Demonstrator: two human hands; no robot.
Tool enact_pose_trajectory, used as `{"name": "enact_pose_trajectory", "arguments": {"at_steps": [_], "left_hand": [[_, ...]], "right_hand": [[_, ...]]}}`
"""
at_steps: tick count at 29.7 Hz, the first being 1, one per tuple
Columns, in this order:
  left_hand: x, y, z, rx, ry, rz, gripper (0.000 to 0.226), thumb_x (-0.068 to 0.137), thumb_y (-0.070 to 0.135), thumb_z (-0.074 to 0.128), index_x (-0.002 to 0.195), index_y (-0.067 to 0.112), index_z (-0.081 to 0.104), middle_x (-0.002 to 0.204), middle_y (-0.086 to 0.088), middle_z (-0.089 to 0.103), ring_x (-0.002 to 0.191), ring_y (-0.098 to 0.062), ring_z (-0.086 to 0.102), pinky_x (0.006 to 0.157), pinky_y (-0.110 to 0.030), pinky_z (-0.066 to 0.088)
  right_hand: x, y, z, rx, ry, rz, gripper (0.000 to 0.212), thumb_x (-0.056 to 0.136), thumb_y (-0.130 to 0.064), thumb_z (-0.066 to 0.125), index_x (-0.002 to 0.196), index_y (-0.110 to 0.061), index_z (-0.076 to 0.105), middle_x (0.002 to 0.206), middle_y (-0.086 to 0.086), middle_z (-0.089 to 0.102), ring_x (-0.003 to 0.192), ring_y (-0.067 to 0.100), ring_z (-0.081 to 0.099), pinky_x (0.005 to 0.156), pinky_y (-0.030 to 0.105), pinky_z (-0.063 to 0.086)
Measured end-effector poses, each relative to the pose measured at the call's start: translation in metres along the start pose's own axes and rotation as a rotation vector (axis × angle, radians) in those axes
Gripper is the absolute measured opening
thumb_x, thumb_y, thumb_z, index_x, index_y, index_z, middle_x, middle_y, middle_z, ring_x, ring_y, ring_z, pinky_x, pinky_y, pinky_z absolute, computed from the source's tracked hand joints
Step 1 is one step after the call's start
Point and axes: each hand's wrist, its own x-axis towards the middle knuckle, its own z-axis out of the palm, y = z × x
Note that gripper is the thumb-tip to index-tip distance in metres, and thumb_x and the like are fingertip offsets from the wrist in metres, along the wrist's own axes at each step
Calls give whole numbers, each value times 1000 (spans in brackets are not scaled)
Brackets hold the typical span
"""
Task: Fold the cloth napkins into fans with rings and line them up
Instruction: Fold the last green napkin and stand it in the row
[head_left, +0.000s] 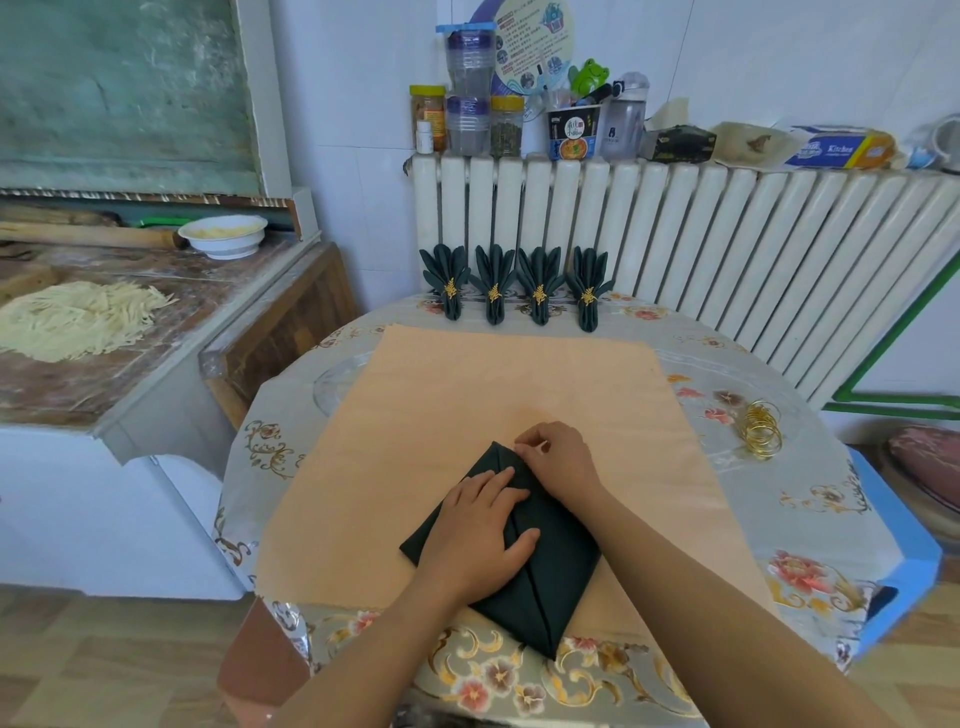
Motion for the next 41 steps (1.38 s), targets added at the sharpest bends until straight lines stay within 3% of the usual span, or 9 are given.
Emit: {"name": "enact_pose_trajectory", "arguments": {"at_steps": [6, 9, 12, 15, 17, 19, 23, 34, 41], "left_hand": [[0, 0, 1, 2, -2, -2, 54, 95, 55, 34, 144, 32, 32, 158, 10, 15, 145, -11, 6, 117, -29, 0], [1, 0, 1, 7, -14, -7, 54, 96, 54, 34, 144, 32, 31, 158, 10, 15, 145, -11, 6, 117, -30, 0], [0, 2, 1, 10, -23, -10, 53, 96, 53, 34, 145, 31, 31, 158, 9, 15, 145, -12, 6, 118, -31, 0], [0, 2, 1, 15, -28, -10, 53, 97, 51, 33, 145, 30, 31, 158, 9, 15, 145, -12, 6, 118, -31, 0], [-1, 3, 1, 14, -35, -8, 53, 97, 51, 33, 145, 29, 30, 158, 8, 15, 145, -12, 6, 118, -32, 1], [0, 4, -2, 14, -37, -5, 53, 97, 51, 33, 146, 29, 30, 158, 7, 15, 145, -13, 6, 118, -32, 1], [-1, 4, -2, 20, -51, -4, 53, 97, 50, 33, 146, 27, 30, 158, 6, 16, 145, -14, 7, 118, -33, 2], [-1, 6, -6, 20, -93, -34, 52, 98, 48, 34, 145, 28, 30, 158, 6, 16, 145, -15, 8, 117, -33, 3], [-8, 17, -10, -4, -74, -126, 48, 101, 43, 27, 145, 24, 33, 157, 3, 21, 144, -17, 14, 117, -34, 8]], "right_hand": [[-74, 26, -11, -249, 141, -219, 29, 92, -22, 52, 117, -16, 65, 120, -1, 63, 114, 19, 54, 101, 30, 37], [-94, 35, -8, -435, -65, -196, 74, 87, -56, 9, 147, -19, 30, 154, -1, 26, 144, 16, 19, 116, 27, 5], [-94, 39, -5, -567, -142, -188, 85, 77, -56, -16, 152, -20, 4, 159, -2, 3, 146, 13, -4, 115, 30, -10], [-96, 37, -6, -554, -142, -185, 64, 96, -50, 4, 151, -18, 9, 159, 0, 4, 146, 14, -4, 115, 29, -10], [-110, 35, -9, -394, 1, -221, 64, 94, -51, 16, 144, -17, 36, 153, 2, 30, 144, 17, 19, 116, 28, 3], [-133, 25, -13, -225, 171, -310, 49, 89, -49, 35, 117, -21, 63, 124, -3, 60, 121, 18, 49, 106, 27, 28], [-176, 14, -10, -46, 74, -464, 18, 83, -43, 59, 86, -28, 69, 88, -16, 60, 86, 3, 52, 80, 19, 40], [-181, 8, -14, -384, 40, -621, 8, 62, -33, 70, 66, -29, 74, 74, -16, 69, 62, 2, 62, 55, 15, 51], [-171, 21, -35, -515, 69, -570, 23, 67, -26, 47, 57, -26, 68, 61, -14, 63, 47, 6, 56, 39, 18, 44]]}}
